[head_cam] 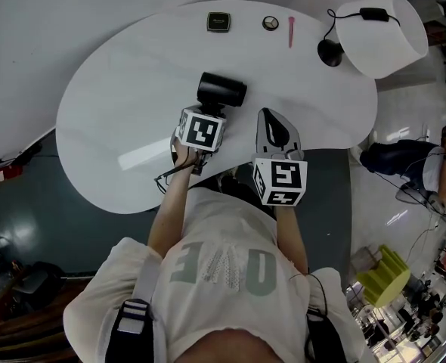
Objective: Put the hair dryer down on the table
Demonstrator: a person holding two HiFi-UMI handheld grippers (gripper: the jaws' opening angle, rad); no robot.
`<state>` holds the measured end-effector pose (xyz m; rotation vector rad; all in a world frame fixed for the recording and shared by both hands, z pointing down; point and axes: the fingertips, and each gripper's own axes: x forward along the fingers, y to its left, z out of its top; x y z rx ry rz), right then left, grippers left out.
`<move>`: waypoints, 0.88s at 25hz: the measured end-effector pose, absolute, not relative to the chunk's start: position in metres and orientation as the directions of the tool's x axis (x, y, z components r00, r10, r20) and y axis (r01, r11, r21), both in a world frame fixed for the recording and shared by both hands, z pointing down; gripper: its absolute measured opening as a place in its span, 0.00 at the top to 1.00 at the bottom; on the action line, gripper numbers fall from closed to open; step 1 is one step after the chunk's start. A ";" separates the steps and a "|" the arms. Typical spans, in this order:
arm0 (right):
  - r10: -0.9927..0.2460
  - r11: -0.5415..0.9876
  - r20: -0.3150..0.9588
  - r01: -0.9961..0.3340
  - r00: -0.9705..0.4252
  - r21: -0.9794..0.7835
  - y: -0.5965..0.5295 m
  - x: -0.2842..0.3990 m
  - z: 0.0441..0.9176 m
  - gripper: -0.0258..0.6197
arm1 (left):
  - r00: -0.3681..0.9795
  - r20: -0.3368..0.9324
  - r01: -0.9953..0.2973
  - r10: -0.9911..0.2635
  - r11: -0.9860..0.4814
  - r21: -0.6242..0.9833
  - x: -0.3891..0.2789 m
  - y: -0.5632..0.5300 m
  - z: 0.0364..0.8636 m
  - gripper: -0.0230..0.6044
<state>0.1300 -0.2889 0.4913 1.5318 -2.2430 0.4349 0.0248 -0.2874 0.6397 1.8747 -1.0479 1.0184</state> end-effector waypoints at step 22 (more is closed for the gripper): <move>-0.792 0.408 0.484 -0.913 -0.371 -0.032 -0.263 0.112 0.497 0.95 | 0.265 0.907 -0.895 -0.327 -0.433 0.105 0.032 -0.285 0.651 0.57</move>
